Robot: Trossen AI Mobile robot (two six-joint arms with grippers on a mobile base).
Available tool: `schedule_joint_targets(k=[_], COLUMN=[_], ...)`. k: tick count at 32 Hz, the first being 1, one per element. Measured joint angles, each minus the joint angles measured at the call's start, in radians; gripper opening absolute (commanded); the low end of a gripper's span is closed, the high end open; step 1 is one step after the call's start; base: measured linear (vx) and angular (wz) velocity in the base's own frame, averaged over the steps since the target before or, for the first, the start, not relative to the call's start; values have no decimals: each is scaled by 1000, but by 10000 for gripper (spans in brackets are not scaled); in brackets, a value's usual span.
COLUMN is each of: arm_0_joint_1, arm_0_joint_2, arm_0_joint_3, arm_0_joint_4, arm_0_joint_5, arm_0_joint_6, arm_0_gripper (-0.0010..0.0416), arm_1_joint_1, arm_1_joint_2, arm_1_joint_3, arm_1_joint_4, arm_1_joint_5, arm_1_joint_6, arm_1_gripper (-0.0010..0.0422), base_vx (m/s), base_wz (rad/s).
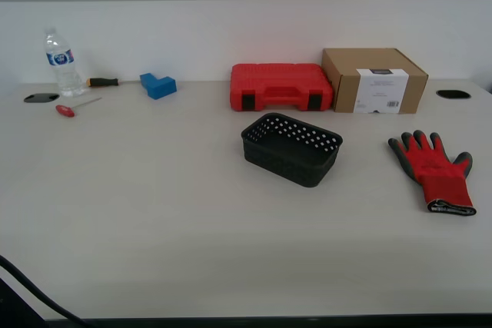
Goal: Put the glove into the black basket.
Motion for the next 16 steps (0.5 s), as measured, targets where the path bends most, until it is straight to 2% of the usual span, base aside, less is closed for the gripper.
schedule_joint_targets(k=[16], arm_0_joint_1=[0], arm_0_joint_2=[0], arm_0_joint_3=[0], arm_0_joint_4=[0], arm_0_joint_5=[0], arm_0_joint_6=[0], arm_0_gripper=[1], arm_1_joint_1=[0], arm_1_joint_2=[0], arm_1_joint_3=[0], arm_1_joint_4=[0], arm_1_joint_5=[0], arm_1_joint_6=[0], arm_1_gripper=[0], base_vx=[0], base_wz=[0])
